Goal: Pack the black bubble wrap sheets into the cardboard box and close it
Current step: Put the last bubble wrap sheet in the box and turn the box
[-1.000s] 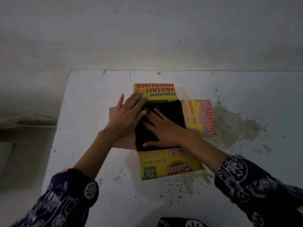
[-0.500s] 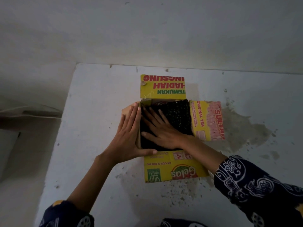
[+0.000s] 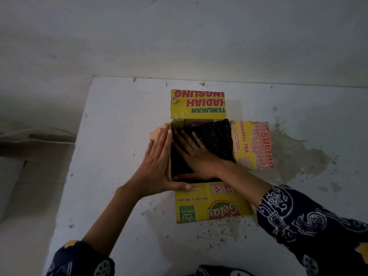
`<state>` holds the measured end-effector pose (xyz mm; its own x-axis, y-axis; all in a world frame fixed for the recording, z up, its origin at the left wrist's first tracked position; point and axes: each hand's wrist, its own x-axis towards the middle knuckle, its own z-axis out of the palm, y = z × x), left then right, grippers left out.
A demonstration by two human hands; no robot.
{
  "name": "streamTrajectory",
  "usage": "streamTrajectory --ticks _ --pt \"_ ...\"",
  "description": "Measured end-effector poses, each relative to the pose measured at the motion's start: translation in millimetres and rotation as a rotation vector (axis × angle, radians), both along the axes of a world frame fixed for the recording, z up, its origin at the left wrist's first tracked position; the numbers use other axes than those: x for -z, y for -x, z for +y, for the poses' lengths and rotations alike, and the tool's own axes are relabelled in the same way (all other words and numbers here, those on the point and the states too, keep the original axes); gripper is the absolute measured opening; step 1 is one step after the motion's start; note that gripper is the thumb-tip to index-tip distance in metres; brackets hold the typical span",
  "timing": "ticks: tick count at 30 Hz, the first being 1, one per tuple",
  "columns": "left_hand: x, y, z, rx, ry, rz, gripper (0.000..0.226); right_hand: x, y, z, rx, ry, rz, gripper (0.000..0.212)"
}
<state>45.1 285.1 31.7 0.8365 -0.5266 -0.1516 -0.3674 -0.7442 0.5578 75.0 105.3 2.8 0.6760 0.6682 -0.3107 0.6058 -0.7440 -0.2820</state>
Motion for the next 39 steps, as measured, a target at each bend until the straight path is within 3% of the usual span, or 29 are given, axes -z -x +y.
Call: streamTrajectory --ticks 4,8,10,13,16,20,25,32,39 --pt "-4.3 1.0 0.1 0.018 -0.019 0.011 0.146 3.3 5.2 8.7 0.053 0.097 -0.059 0.107" --pt "-8.4 1.2 -1.4 0.009 -0.071 0.000 0.145 1.4 4.1 4.9 0.059 0.010 -0.041 0.104" --pt "-12.1 -0.4 -2.6 0.015 -0.114 -0.042 0.138 -7.7 3.0 -2.4 0.090 -0.119 0.016 0.094" --pt "-20.7 -5.0 -13.0 0.038 -0.113 -0.135 0.117 -35.7 10.8 -16.6 0.247 -0.317 0.053 0.062" --pt "-22.6 -9.5 -36.7 0.066 -0.082 -0.173 0.095 -57.5 27.2 -42.7 0.432 -0.383 -0.202 0.037" --pt "-12.5 -16.6 -77.1 0.168 -0.057 -0.105 0.074 -52.4 42.0 -82.2 0.660 -0.400 -0.519 0.032" --pt "6.6 -23.4 -109.3 0.240 -0.124 -0.036 0.085 -37.3 53.8 -90.1 0.916 -0.556 -0.268 0.048" --pt "24.2 -24.2 -112.3 0.269 -0.337 -0.090 0.107 -18.5 61.7 -73.2 0.981 -0.648 -0.121 0.052" --pt "17.6 -23.9 -117.1 0.284 -0.536 -0.084 0.091 -15.9 61.6 -71.8 1.012 -0.711 -0.041 0.055"
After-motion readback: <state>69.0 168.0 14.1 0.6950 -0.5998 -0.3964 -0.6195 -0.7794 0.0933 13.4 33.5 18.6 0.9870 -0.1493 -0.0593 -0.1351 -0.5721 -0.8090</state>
